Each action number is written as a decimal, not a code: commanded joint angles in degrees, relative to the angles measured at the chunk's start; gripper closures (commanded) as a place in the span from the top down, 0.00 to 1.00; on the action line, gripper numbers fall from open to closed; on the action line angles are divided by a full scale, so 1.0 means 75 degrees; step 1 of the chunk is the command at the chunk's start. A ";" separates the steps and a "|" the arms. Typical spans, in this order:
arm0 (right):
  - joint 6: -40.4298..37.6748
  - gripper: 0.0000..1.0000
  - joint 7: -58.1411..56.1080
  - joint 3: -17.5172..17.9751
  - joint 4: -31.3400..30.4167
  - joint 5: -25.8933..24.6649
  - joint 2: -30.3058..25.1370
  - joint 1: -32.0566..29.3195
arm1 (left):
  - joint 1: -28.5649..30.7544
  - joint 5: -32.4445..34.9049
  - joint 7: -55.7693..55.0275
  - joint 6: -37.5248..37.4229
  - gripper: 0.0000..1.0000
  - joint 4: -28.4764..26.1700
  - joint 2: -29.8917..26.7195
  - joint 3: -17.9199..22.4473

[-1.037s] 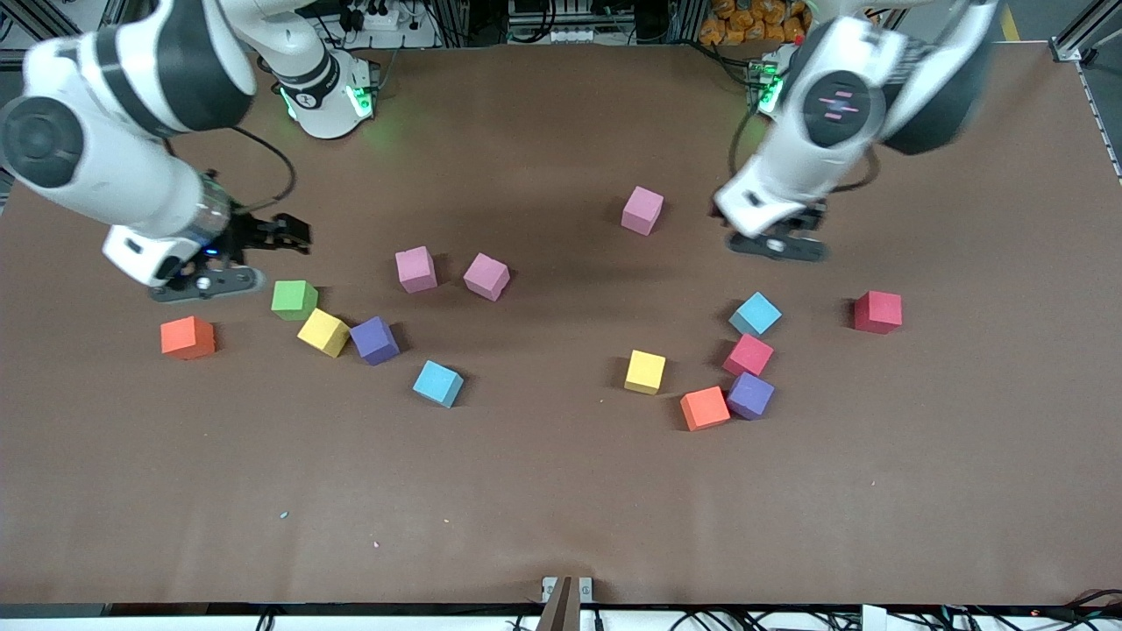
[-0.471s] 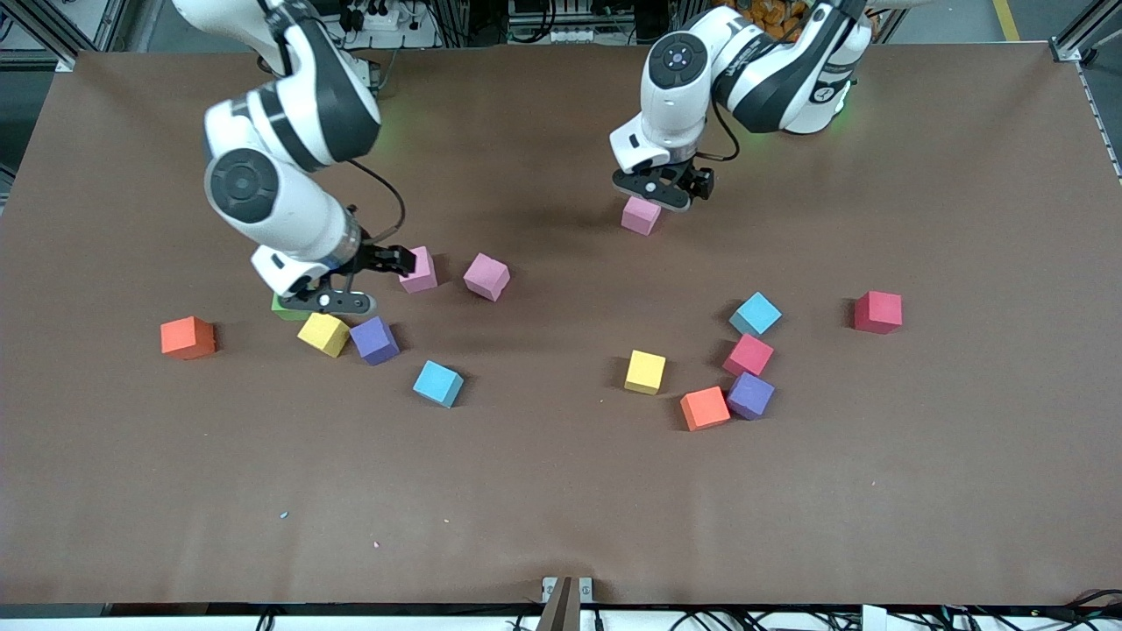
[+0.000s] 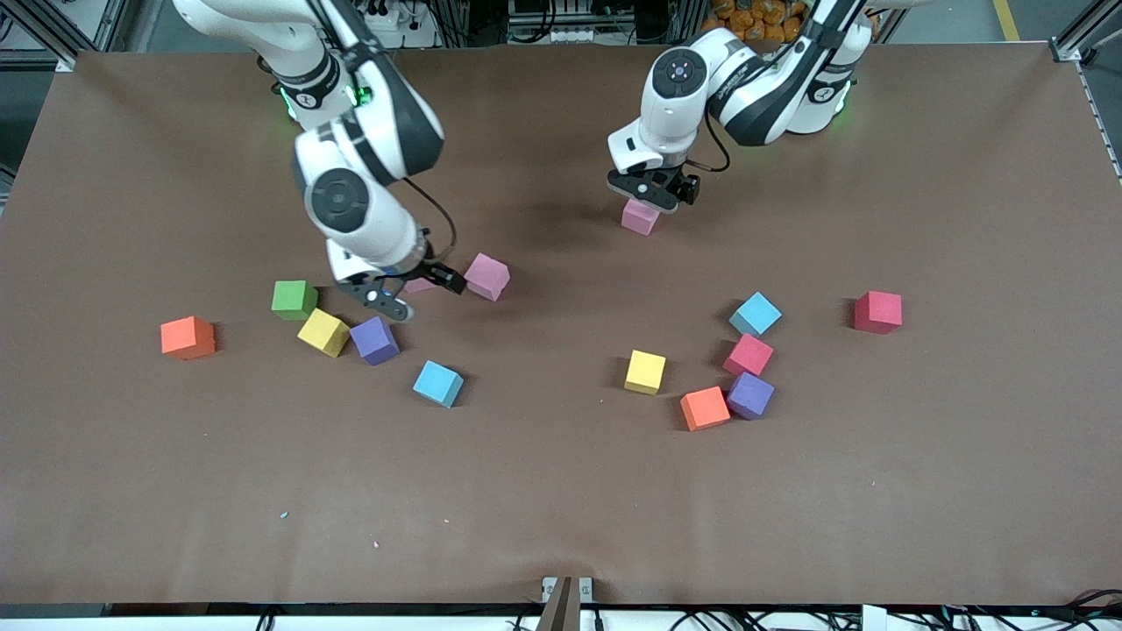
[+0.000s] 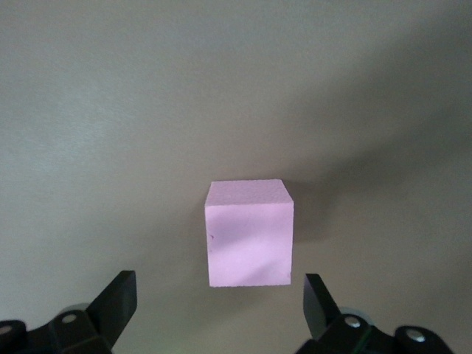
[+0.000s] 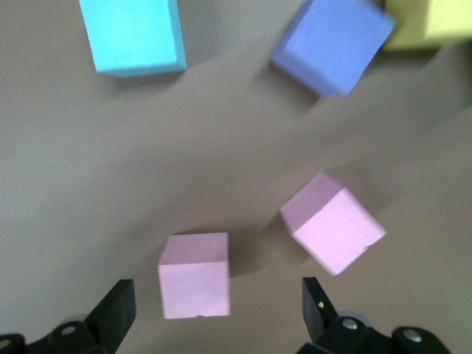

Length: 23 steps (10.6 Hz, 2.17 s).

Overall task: Arrange 11 blocks into digit 3
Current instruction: 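Close both grippers on the pink blocks, then place the pink block mid-table with the left gripper while the right gripper lifts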

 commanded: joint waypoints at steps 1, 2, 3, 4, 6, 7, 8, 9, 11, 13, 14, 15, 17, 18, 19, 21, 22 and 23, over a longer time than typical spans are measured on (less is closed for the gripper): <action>0.0561 1.00 0.0878 -0.0064 0.0046 0.0143 0.0544 0.0459 | 0.0055 -0.0010 -0.0182 0.0378 1.00 -0.0004 0.0368 -0.0067; 0.0713 1.00 0.0926 -0.0064 0.0046 0.0143 0.0708 0.0542 | 0.0031 0.0026 -0.0347 0.0461 1.00 0.0007 0.0567 -0.0056; 0.0866 1.00 0.0927 -0.0052 0.0034 0.0271 0.0860 0.0554 | 0.0042 0.0130 -0.0371 0.0543 1.00 -0.0016 0.0638 -0.0056; 0.1041 1.00 0.0927 -0.0052 0.0022 0.0435 0.0989 0.0566 | 0.0066 0.0259 -0.0395 0.0567 1.00 -0.0004 0.0767 -0.0044; 0.1207 1.00 0.0927 -0.0052 -0.0013 0.0483 0.1154 0.0764 | 0.0054 0.0574 -0.0593 0.0719 1.00 -0.0004 0.1071 -0.0032; 0.1219 1.00 0.0915 -0.0052 -0.0024 0.0483 0.1190 0.0765 | 0.0089 0.0948 -0.0838 0.0731 1.00 0.0007 0.1212 -0.0021; 0.1300 1.00 0.0846 -0.0052 -0.0117 0.0483 0.1190 0.0788 | 0.0101 0.1323 -0.1200 0.0754 1.00 0.0031 0.1399 -0.0021; 0.1544 1.00 0.0798 -0.0052 -0.0304 0.0471 0.1190 0.0823 | 0.0136 0.1686 -0.1470 0.0870 1.00 0.0031 0.1575 -0.0009; 0.1827 1.00 0.0635 -0.0052 -0.0493 0.0471 0.1178 0.0917 | 0.0136 0.1959 -0.1823 0.0907 1.00 0.0078 0.1740 0.0073; 0.1863 1.00 0.0353 -0.0052 -0.0622 0.0471 0.1143 0.0941 | 0.0101 0.1960 -0.2046 0.0907 1.00 0.0066 0.1833 0.0085; 0.2037 1.00 0.0341 -0.0040 -0.0727 0.0471 0.1143 0.0976 | 0.0066 0.1960 -0.2279 0.0907 1.00 0.0066 0.1857 0.0085; 0.2352 1.00 0.0341 -0.0029 -0.0879 0.0471 0.1166 0.1069 | 0.0078 0.2029 -0.2305 0.0907 0.97 0.0078 0.1881 0.0085; 0.2707 1.00 0.0329 -0.0029 -0.1044 0.0471 0.1202 0.1093 | 0.0101 0.2147 -0.2340 0.0907 0.29 0.0089 0.1881 0.0096; 0.2707 1.00 0.0329 -0.0029 -0.1044 0.0471 0.1202 0.1105 | 0.0148 0.2147 -0.2352 0.0883 0.00 0.0136 0.1870 0.0097; 0.2719 0.96 0.0318 -0.0029 -0.1044 0.0471 0.1248 0.1105 | 0.0160 0.2159 -0.2654 0.0790 0.00 0.0252 0.1869 0.0097; 0.2707 0.21 -0.0090 -0.0029 -0.1044 0.0471 0.1225 0.1070 | 0.0113 0.2147 -0.3439 0.0463 0.00 0.0696 0.1928 0.0097; 0.2626 0.18 -0.0290 -0.0029 -0.1032 0.0471 0.1121 0.1012 | 0.0113 0.2112 -0.3744 0.0229 0.00 0.0954 0.1951 0.0097; 0.2486 0.18 -0.0477 -0.0029 -0.1021 0.0471 0.0957 0.0930 | 0.0020 0.2077 -0.4187 0.0007 0.00 0.1247 0.1951 0.0085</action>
